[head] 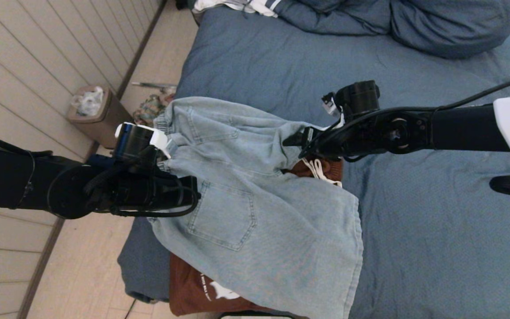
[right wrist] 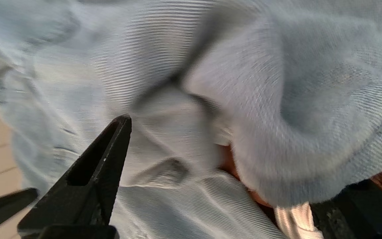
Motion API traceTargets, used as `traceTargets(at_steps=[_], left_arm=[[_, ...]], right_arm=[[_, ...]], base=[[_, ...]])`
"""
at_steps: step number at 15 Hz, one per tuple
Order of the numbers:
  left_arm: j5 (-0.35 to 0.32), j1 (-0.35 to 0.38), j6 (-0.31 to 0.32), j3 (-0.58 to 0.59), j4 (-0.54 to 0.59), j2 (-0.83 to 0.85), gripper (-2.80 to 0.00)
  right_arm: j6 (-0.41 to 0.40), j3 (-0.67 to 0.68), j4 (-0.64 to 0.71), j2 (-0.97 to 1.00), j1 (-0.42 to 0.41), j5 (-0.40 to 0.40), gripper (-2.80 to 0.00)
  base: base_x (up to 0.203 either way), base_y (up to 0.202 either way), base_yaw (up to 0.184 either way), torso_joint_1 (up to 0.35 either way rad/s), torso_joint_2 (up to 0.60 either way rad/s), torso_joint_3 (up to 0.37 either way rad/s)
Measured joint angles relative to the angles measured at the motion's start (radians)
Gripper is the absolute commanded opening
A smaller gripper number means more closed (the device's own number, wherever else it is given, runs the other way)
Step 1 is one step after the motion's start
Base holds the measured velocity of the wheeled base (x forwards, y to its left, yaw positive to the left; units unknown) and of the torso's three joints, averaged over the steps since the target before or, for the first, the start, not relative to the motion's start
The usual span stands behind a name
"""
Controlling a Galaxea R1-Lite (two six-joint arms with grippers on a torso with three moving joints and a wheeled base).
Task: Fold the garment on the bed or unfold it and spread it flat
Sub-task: Unford the blue shorts
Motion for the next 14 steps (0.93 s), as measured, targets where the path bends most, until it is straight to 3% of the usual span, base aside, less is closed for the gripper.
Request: traceTargets(at_steps=[7, 12, 14], left_arm=[[0.0, -0.014, 0.001, 0.001, -0.001, 0.004, -2.8], [0.0, -0.017, 0.001, 0.012, 0.001, -0.007, -2.8], [0.0, -0.017, 0.002, 0.027, 0.0, -0.023, -2.8]], right_arm=[[0.061, -0.041, -0.006, -0.006, 0.069, 0.045, 0.0], [0.262, -0.034, 0.002, -0.025, 0.029, 0.274, 0.0], [0.326, -0.06, 0.003, -0.035, 0.017, 0.32, 0.0]], base=[[0.0, 0.0, 0.0, 0.0, 0.0, 0.0], [0.0, 0.0, 0.0, 0.0, 0.0, 0.0], [0.0, 0.0, 0.0, 0.0, 0.0, 0.0]])
